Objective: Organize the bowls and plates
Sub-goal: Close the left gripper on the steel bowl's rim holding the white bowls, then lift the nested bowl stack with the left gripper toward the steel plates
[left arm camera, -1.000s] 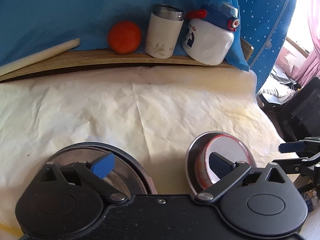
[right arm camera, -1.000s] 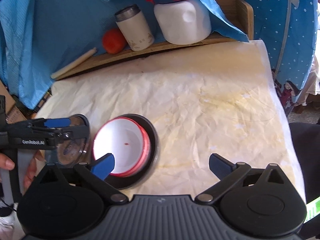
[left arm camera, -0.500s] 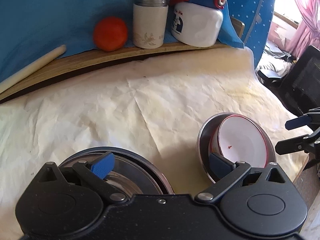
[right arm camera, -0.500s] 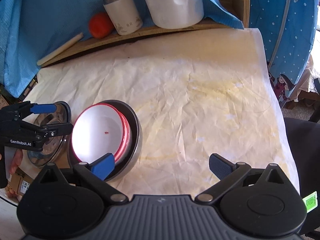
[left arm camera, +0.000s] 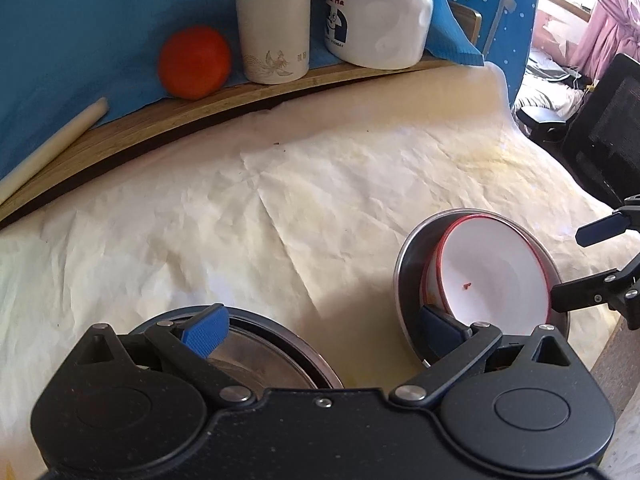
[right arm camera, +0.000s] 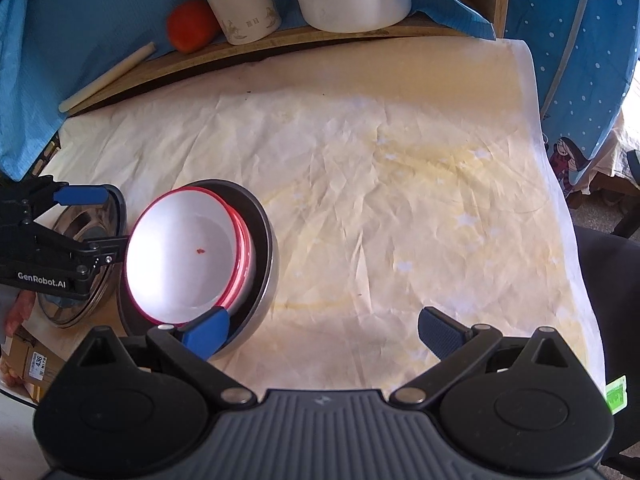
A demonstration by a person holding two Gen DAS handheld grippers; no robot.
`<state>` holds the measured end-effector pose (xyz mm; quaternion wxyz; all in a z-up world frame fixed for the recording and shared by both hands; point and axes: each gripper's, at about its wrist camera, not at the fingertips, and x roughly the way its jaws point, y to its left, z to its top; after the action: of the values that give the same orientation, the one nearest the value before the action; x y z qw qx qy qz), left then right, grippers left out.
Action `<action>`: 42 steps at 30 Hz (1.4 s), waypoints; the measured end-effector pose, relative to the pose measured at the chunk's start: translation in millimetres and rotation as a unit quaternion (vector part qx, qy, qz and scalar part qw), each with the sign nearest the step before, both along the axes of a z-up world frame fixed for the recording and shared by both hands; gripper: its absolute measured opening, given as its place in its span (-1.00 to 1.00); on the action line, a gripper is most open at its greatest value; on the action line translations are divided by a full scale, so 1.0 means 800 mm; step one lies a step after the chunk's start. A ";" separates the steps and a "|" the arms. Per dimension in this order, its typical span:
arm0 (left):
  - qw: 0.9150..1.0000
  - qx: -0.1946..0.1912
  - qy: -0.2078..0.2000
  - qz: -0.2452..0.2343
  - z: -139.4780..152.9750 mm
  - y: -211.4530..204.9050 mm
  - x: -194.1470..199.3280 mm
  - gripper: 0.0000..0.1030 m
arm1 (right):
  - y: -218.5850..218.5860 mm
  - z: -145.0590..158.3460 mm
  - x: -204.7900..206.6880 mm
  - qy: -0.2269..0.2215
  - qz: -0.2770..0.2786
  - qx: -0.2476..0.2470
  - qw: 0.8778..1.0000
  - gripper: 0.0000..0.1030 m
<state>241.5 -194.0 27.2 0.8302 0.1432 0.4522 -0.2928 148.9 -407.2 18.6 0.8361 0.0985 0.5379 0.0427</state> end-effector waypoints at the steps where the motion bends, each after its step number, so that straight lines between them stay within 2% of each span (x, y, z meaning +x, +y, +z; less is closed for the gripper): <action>1: 1.000 0.002 -0.001 -0.001 0.000 -0.001 0.001 0.95 | 0.000 -0.001 0.001 0.001 -0.001 0.002 1.000 0.99; 5: 1.000 0.008 -0.007 -0.009 -0.001 -0.005 0.002 0.93 | -0.001 -0.001 -0.001 -0.001 -0.003 0.004 1.000 0.99; 8: 1.000 0.008 -0.001 -0.015 -0.003 -0.007 0.002 0.80 | -0.001 -0.002 -0.002 -0.003 -0.004 0.006 1.000 0.98; 17: 1.000 -0.003 0.012 -0.025 0.001 -0.011 0.001 0.45 | -0.009 -0.002 -0.005 0.000 -0.010 0.044 0.999 0.73; 20: 0.999 -0.009 0.016 -0.029 0.001 -0.012 0.001 0.31 | -0.008 0.000 -0.006 -0.001 -0.010 0.047 0.999 0.68; 23: 0.999 -0.020 0.028 -0.032 0.001 -0.011 0.000 0.09 | -0.010 -0.001 -0.006 0.002 -0.014 0.062 0.998 0.61; 25: 0.998 -0.027 0.049 -0.033 -0.003 -0.012 0.001 -0.12 | -0.012 -0.002 -0.006 0.005 -0.015 0.075 0.997 0.53; 27: 0.997 -0.035 0.055 -0.028 -0.003 -0.012 0.001 -0.16 | -0.013 -0.003 -0.006 0.007 -0.015 0.086 0.996 0.43; 35: 0.997 -0.047 0.062 -0.018 -0.005 -0.012 -0.002 -0.32 | -0.009 -0.003 -0.007 0.006 -0.020 0.092 0.996 0.31; 42: 0.996 -0.066 0.067 0.006 -0.007 -0.008 -0.007 -0.52 | -0.008 -0.001 -0.010 0.007 -0.030 0.118 0.993 -0.08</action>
<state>235.7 -200.7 21.9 0.8075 0.0656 0.4873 -0.3258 141.1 -413.9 17.6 0.8160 0.2126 0.5315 0.0801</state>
